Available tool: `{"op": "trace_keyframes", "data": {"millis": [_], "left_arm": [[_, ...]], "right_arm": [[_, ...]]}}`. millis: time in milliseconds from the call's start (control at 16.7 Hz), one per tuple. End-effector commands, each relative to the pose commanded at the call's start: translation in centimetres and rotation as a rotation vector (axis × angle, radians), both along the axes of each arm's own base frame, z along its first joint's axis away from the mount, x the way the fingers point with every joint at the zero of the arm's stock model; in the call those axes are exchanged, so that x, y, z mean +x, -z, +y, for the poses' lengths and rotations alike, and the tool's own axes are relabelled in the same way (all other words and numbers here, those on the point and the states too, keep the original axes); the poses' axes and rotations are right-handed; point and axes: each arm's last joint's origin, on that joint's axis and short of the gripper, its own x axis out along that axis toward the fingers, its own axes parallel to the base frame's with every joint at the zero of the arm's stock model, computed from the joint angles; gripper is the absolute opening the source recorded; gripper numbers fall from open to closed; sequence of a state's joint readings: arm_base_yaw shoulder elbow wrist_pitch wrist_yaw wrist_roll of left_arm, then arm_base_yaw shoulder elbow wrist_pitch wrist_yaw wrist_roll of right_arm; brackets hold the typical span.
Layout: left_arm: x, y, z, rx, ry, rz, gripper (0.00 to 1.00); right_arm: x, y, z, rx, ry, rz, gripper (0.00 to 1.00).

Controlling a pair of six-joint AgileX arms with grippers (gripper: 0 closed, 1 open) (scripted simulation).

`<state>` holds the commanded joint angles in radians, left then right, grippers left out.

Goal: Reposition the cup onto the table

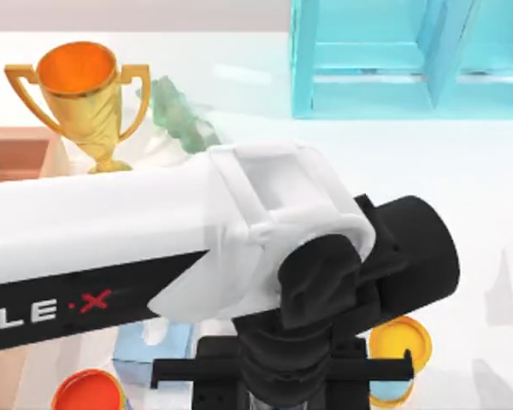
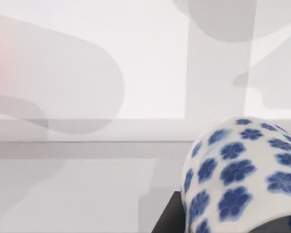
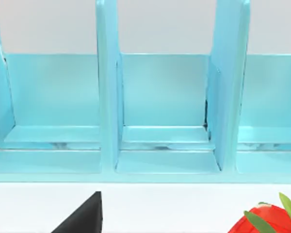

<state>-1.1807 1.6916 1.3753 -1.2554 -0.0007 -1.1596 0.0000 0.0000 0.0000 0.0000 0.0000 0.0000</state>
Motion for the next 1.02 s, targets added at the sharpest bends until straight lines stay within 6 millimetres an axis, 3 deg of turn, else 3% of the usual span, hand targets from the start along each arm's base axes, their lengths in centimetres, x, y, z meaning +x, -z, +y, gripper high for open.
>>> {"op": "trace_keyframes", "data": {"millis": [420,660,1020], "left_arm": [[-0.1,5.7,-0.1,-0.008,0.001,-0.003,0.00],[-0.1,6.0,-0.1,-0.004,0.001,-0.002,0.00],[-0.1,6.0,-0.1,-0.004,0.001,-0.002,0.45]], "right_arm": [[0.0,0.0,0.0,0.000,0.000,0.000,1.00],[0.0,0.0,0.0,0.000,0.000,0.000,1.00],[0.0,0.0,0.0,0.000,0.000,0.000,1.00]]}}
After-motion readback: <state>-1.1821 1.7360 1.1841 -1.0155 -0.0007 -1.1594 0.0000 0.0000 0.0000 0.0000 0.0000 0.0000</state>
